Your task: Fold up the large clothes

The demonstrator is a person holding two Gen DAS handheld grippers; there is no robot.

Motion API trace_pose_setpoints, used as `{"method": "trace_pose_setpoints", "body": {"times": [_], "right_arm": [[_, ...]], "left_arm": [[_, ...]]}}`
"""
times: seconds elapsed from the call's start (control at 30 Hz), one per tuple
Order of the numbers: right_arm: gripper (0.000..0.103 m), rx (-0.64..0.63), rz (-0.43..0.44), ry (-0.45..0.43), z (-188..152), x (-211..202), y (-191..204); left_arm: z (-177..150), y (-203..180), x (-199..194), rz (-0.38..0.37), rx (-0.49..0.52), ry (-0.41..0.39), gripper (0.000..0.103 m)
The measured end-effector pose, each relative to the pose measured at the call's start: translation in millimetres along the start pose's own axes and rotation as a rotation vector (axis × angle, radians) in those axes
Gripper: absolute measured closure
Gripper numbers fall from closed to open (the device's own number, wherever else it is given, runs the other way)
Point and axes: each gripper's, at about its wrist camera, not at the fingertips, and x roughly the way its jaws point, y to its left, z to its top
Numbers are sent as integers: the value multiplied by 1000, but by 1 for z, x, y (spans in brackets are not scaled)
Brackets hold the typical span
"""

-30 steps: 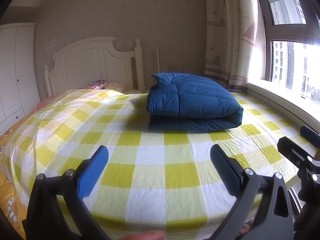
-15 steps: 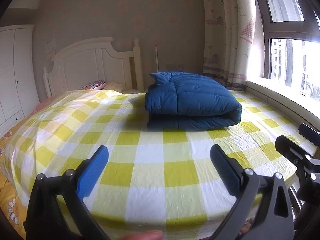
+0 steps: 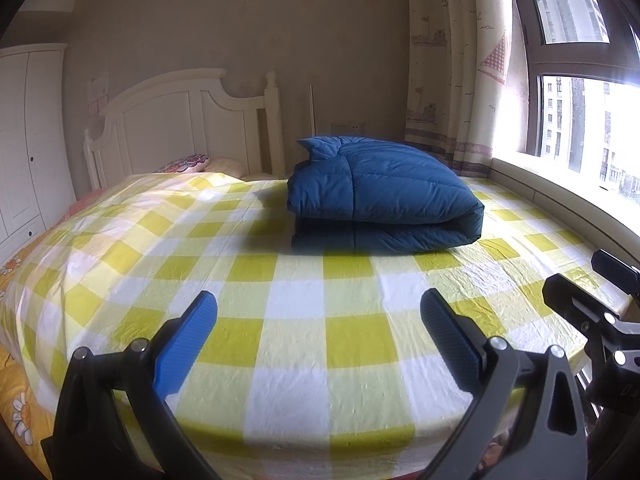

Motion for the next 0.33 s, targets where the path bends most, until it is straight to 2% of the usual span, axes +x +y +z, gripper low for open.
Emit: {"method": "trace_pose_setpoints", "body": {"times": [0.07,0.1,0.17,0.2,0.27,0.33], "right_arm": [[5,-6,5,13,0,5,-1],[5,-10,7,21,1,7,-4],[5,-17,1,40,10,14,-16],[5,-22,-16,51,19,18,-29],[5,3,-87,65,44,25,-70],[5,70,-195,64,74,27,-134]], "left_arm": [[1,1,8,17,43,17,2],[6,7,19,-4,54,50,2],[22,38,49,-47,14,153,2],[34,64,68,-50,-36,198,2],[61,128,107,11,-139,267,2],[94,200,147,142,-189,315,2]]}}
